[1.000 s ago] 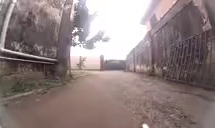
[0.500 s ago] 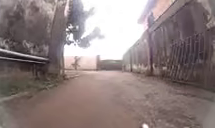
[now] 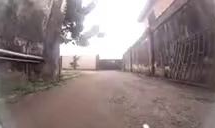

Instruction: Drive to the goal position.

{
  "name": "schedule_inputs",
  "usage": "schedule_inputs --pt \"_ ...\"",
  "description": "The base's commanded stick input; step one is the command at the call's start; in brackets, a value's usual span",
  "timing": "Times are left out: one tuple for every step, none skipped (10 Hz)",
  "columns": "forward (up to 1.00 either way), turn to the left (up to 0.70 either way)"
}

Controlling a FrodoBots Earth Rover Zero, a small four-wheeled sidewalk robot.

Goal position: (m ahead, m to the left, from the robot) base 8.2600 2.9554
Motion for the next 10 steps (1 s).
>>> schedule_inputs --pt "0.7 0.0" --pt "0.7 0.0" --pt "0.7 0.0" --pt "0.7 0.0" --pt "0.7 0.0" --pt "0.7 0.0" --pt "0.7 0.0" --pt "0.7 0.0" --pt "0.7 0.0" --pt "0.7 0.0"
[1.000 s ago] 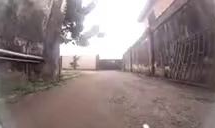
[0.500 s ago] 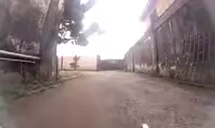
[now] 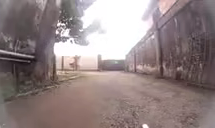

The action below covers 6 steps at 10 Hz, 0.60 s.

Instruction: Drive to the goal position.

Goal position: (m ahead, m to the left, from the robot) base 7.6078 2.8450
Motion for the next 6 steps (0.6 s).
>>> schedule_inputs --pt "0.7 0.0" --pt "0.7 0.0" --pt "0.7 0.0" --pt "0.7 0.0" --pt "0.7 0.0" --pt "0.7 0.0"
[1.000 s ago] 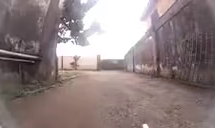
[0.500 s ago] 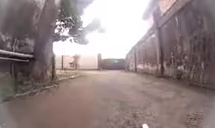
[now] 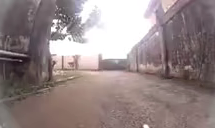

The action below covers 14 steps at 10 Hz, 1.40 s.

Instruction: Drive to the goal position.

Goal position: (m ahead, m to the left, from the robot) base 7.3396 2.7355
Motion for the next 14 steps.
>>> schedule_inputs --pt "0.7 0.0" --pt "0.7 0.0" --pt "0.7 0.0" --pt "0.7 0.0" --pt "0.7 0.0" --pt "0.7 0.0" --pt "0.7 0.0" --pt "0.7 -0.13" --pt "0.7 -0.35" --pt "0.7 -0.35" --pt "0.7 -0.35" --pt "0.7 -0.33" --pt "0.7 -0.13" --pt "0.7 0.0"
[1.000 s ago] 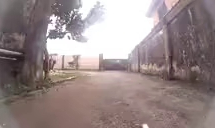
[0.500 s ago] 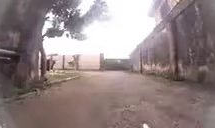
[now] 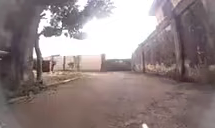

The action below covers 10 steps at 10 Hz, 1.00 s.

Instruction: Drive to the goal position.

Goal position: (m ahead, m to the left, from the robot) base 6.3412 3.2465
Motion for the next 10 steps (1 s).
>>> schedule_inputs --pt "0.7 0.0" --pt "0.7 0.0" --pt "0.7 0.0" --pt "0.7 0.0" --pt "0.7 0.0" --pt "0.7 0.0" --pt "0.7 0.0" --pt "0.7 0.0" --pt "0.7 0.0" --pt "0.7 0.0"
